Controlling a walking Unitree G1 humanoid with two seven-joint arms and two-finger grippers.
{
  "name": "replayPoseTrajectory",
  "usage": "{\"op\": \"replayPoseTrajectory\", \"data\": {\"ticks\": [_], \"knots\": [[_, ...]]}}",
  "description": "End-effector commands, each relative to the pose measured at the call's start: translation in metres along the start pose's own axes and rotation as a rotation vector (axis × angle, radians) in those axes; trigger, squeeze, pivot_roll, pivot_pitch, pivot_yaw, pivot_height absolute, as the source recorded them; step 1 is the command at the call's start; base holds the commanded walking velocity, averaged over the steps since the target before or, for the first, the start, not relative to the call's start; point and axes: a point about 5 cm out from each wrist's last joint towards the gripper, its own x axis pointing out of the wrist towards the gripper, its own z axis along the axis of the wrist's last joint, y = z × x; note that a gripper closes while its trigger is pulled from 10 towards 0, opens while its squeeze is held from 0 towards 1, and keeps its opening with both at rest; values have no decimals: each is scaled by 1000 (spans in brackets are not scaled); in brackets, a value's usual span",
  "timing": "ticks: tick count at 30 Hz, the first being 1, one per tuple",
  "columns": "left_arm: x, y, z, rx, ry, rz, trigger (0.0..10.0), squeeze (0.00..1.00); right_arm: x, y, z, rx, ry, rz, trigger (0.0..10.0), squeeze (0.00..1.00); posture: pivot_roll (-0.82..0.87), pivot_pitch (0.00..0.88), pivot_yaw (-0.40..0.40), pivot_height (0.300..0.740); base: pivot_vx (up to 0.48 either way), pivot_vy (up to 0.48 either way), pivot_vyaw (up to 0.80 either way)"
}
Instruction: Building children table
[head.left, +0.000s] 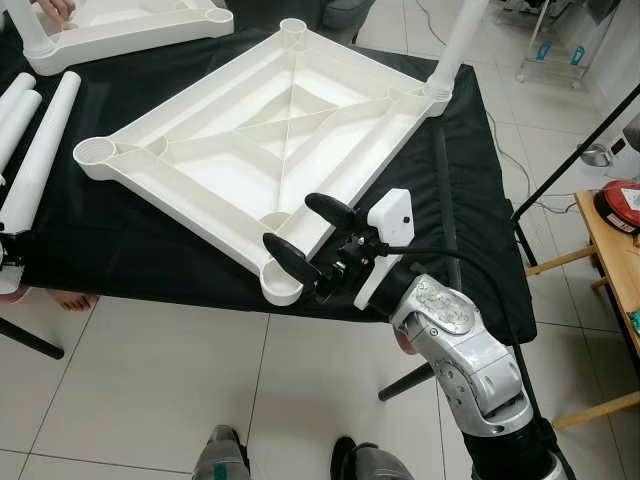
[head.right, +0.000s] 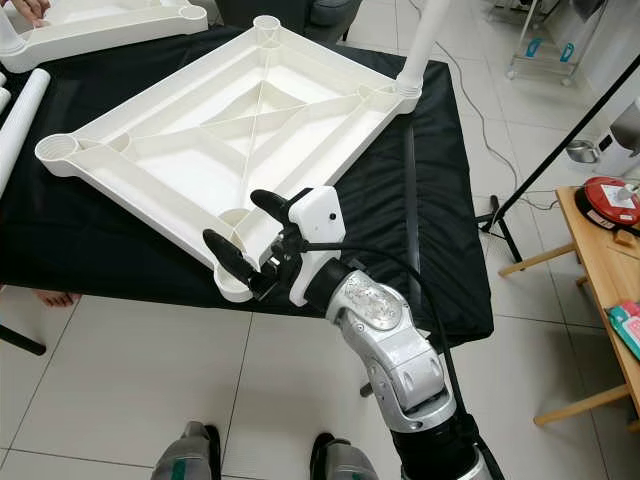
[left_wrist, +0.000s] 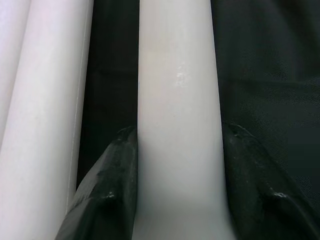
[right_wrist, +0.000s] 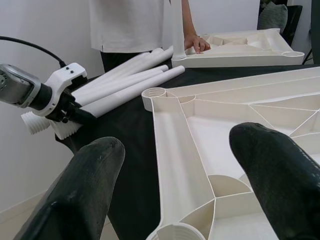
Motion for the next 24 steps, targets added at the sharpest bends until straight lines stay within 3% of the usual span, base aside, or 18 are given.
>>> {"op": "replayPoseTrajectory", "data": {"ticks": [1, 3, 4, 6, 10, 11, 12, 13, 14, 15, 16, 17, 18, 19, 21, 23, 24], "knots": [[2, -12, -6, -13, 23, -185, 0, 0, 0, -2, 1, -5, 1, -7, 10000, 0, 229, 209, -33, 740, 0, 0, 0], [-1, -10, 15, -41, -73, -136, 0, 0, 0, -4, 0, -5, 1, -30, 10000, 0, 227, 206, -29, 740, 0, 0, 0], [-1, -10, 15, -41, -73, -136, 0, 0, 0, -4, 0, -5, 1, -30, 10000, 0, 227, 206, -29, 740, 0, 0, 0], [-8, -8, 41, -74, -198, -84, 0, 0, -1, -8, 0, 1, 1, -63, 10000, 0, 227, 206, -27, 740, 0, 0, 0], [-10, -8, 47, -83, -233, -69, 0, 0, -2, -9, -1, 3, 1, -73, 10000, 0, 227, 206, -27, 740, 0, 0, 0], [-16, -12, 59, -75, -312, -83, 4235, 0, -3, -11, -1, 9, 0, -92, 10000, 0, 226, 199, -29, 740, 0, 0, 0], [-29, -27, 78, -52, -440, -146, 10000, 0, -3, -16, 0, 22, -9, -126, 10000, 0, 230, 188, -40, 740, 0, 0, 0], [-29, -27, 78, -52, -440, -146, 10000, 0, -3, -16, 0, 22, -9, -126, 10000, 0, 230, 188, -40, 740, 0, 0, 0], [-43, -48, 93, -5, -562, -228, 10000, 0, -3, -22, 2, 38, -23, -155, 10000, 0, 234, 183, -43, 740, 0, 0, 0], [-43, -48, 93, -5, -562, -228, 10000, 0, -3, -22, 2, 38, -23, -155, 10000, 0, 234, 183, -43, 740, 0, 0, 0], [-57, -71, 102, 44, -663, -323, 10000, 0, -2, -26, 6, 60, -46, -176, 10000, 0, 234, 183, -43, 740, 0, 0, 0], [-57, -71, 102, 44, -663, -323, 10000, 0, -2, -26, 6, 60, -46, -176, 10000, 0, 234, 183, -43, 740, 0, 0, 0], [-66, -94, 106, 77, -731, -416, 10000, 0, -1, -29, 11, 86, -76, -189, 10000, 0, 236, 178, -45, 740, 0, 0, 0], [-66, -94, 106, 77, -731, -416, 10000, 0, -1, -29, 11, 86, -76, -189, 10000, 0, 236, 178, -45, 740, 0, 0, 0], [-74, -137, 104, 125, -813, -591, 10000, 0, 3, -35, 25, 151, -150, -203, 10000, 0, 233, 170, -45, 740, 0, 0, 0], [-74, -137, 104, 125, -813, -591, 10000, 0, 3, -35, 25, 151, -150, -203, 10000, 0, 233, 170, -45, 740, 0, 0, 0], [-77, -151, 103, 139, -834, -644, 10000, 0, 3, -37, 29, 174, -175, -207, 10000, 0, 233, 170, -45, 740, 0, 0, 0]]}}
